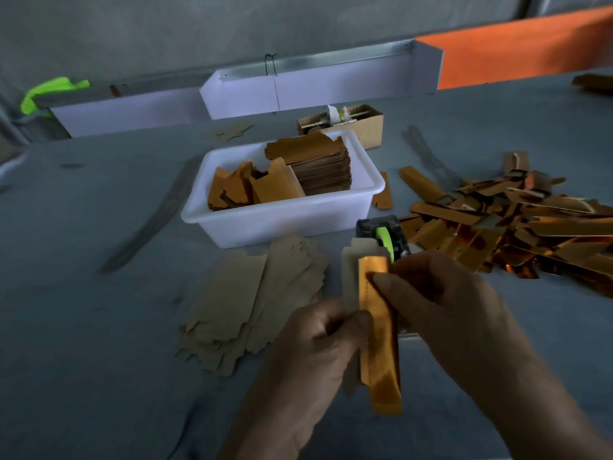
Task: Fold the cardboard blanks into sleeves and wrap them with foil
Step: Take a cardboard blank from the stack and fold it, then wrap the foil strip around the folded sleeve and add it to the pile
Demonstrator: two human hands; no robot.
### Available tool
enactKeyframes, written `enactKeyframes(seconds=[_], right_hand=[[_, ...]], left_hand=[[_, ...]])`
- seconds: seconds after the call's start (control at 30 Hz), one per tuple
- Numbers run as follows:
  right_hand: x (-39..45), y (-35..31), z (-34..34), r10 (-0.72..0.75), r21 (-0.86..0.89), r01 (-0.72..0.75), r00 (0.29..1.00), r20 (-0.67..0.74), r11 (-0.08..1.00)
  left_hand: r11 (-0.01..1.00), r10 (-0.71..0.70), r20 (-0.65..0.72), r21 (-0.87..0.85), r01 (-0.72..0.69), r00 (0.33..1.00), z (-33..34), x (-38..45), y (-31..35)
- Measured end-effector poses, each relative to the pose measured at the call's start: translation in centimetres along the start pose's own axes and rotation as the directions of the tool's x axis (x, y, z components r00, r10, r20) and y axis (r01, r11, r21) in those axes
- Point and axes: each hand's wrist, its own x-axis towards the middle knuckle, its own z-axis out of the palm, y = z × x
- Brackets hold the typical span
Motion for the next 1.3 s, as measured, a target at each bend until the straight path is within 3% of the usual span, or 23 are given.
enactKeyframes(seconds=[0.07,0.13,0.23,0.4,0.47,0.53,0.6,0.63,0.7,0.77,0.9,0.97,1.03,1.13,1.23,1.3], right_hand=[[0.1,-0.1,-0.1,0.052,0.069,-0.056,0.996,0.067,0.996],[0.1,0.0,0.0,0.092,0.19,-0.112,0.99,0.109,0.975],[0.3,0.5,0.1,0.116,0.287,-0.136,0.989,0.088,0.948],[0.4,0.7,-0.1,0.156,0.346,-0.184,0.982,0.108,0.92],[0.5,0.8,-0.1,0.168,0.37,-0.198,0.979,0.113,0.908],[0.5,1.0,0.0,0.173,0.382,-0.195,0.981,0.091,0.903],[0.5,1.0,0.2,0.172,0.392,-0.176,0.984,0.046,0.903],[0.6,1.0,0.3,0.172,0.398,-0.166,0.985,0.022,0.902],[0.6,0.9,0.4,0.176,0.399,-0.157,0.984,-0.011,0.904],[0.7,0.9,0.5,0.18,0.392,-0.156,0.983,-0.025,0.907],[0.5,1.0,0.6,0.223,0.419,-0.205,0.975,0.007,0.884],[0.4,0.9,0.6,0.196,0.347,-0.188,0.981,0.012,0.919],[0.4,0.7,0.5,0.171,0.272,-0.158,0.985,-0.027,0.949],[0.7,0.9,0.1,0.167,0.303,-0.144,0.985,-0.05,0.942],[0.8,0.7,0.1,0.177,0.414,-0.167,0.984,0.015,0.895],[0.7,0.5,0.2,0.171,0.484,-0.166,0.985,0.035,0.859]], left_hand=[[0.999,-0.032,0.115,-0.015,0.034,0.993,0.0,-0.2,0.2],[0.996,-0.076,0.132,-0.041,0.082,0.988,0.3,-0.2,0.3],[0.991,-0.109,-0.011,-0.075,0.108,0.994,0.5,0.0,0.1],[0.992,-0.028,-0.235,-0.129,-0.002,0.972,1.6,0.1,0.6],[0.995,0.034,-0.31,-0.075,-0.06,0.95,2.0,0.1,0.5],[0.985,0.17,-0.379,0.085,-0.148,0.91,2.5,0.1,-0.1],[0.886,0.388,-0.399,0.409,-0.217,0.831,3.1,0.1,-0.4],[0.766,0.5,-0.352,0.605,-0.215,0.792,3.3,0.2,-0.4],[0.512,0.608,-0.212,0.841,-0.174,0.765,4.2,0.1,-0.2],[0.359,0.603,-0.164,0.93,-0.083,0.781,4.9,-0.1,0.2],[0.227,0.428,-0.099,0.974,-0.001,0.898,6.1,-0.1,0.3],[0.264,0.396,-0.101,0.964,-0.008,0.913,6.3,-0.1,0.6],[0.318,0.462,-0.123,0.947,-0.035,0.878,6.2,-0.5,0.6],[0.533,0.437,-0.181,0.841,-0.091,0.881,5.3,-0.6,1.1],[0.867,0.221,-0.336,0.498,-0.026,0.916,4.0,-0.5,1.6],[0.975,0.028,-0.32,0.217,0.045,0.947,3.0,-0.4,1.6]])
